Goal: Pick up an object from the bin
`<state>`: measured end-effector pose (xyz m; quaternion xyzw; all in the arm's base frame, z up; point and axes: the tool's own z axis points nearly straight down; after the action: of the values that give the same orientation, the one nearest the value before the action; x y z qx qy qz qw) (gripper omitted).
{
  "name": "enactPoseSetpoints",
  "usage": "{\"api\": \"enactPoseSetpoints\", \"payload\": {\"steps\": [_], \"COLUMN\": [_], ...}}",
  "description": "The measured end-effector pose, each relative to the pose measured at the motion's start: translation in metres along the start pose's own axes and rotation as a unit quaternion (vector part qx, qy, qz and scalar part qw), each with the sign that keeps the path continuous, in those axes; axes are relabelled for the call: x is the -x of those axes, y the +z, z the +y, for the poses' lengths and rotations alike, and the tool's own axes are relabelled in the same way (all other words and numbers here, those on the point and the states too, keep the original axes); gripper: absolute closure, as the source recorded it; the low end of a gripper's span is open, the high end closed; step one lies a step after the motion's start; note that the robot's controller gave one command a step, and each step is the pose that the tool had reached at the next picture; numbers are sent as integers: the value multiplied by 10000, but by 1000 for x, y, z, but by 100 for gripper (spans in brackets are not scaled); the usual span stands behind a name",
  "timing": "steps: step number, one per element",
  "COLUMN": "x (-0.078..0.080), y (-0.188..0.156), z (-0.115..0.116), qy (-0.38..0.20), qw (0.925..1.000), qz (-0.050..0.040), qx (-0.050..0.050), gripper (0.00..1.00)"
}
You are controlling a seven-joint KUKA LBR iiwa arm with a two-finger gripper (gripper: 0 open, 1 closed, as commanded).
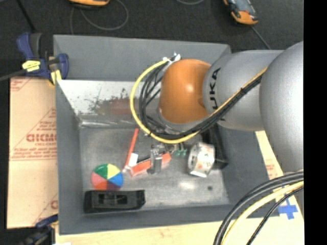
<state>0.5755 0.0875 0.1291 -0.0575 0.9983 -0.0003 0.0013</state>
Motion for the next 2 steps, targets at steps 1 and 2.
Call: {"api": "enactPoseSetpoints", "payload": {"steps": [1,2], "x": [0,-10], "y": [0,30], "z": [0,-13], "qy": [3,-32], "qw": [10000,10000], "qz": [-2,-17], "qx": [2,1], "gripper": [0,0]}}
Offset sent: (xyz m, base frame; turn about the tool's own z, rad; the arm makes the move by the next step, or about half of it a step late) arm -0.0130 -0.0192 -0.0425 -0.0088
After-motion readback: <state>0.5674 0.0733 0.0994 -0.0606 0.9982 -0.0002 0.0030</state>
